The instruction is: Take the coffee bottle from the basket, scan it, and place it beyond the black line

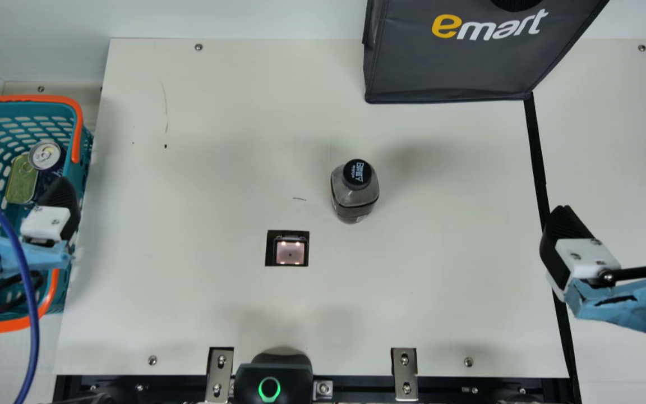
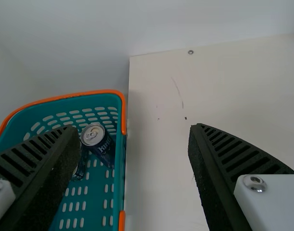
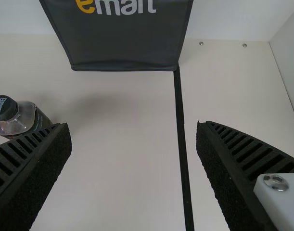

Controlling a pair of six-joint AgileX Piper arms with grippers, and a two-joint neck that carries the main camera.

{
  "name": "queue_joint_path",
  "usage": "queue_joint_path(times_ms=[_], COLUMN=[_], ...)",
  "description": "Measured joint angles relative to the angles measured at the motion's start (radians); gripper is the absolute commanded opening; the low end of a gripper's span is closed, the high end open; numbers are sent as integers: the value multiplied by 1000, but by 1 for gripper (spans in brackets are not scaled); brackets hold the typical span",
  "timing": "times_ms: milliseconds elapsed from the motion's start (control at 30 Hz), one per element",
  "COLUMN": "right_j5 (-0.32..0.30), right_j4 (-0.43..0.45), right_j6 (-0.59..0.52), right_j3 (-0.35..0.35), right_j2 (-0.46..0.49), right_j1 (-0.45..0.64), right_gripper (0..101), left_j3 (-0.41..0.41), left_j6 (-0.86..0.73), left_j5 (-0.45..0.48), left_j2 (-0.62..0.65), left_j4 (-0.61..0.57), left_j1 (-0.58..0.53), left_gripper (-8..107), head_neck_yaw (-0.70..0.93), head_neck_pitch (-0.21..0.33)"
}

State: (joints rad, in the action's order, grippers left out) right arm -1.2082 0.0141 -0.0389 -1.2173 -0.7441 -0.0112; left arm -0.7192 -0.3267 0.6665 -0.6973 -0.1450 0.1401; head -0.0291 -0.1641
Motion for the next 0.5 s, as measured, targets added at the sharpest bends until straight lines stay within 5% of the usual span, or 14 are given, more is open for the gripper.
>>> queue_joint_path(times_ms=[500], right_j5=[0], right_j4=[0], right_j6=[0], right_j3=[0], right_j2=[0], right_j1=[0], right_gripper=[91], left_j3=[34], left_j6=[110], left_j5=[32], left_j2=[68], left_j4=[85], left_j1=[-34], left_gripper=[90], head_neck_yaw=[0], head_neck_pitch=[-2])
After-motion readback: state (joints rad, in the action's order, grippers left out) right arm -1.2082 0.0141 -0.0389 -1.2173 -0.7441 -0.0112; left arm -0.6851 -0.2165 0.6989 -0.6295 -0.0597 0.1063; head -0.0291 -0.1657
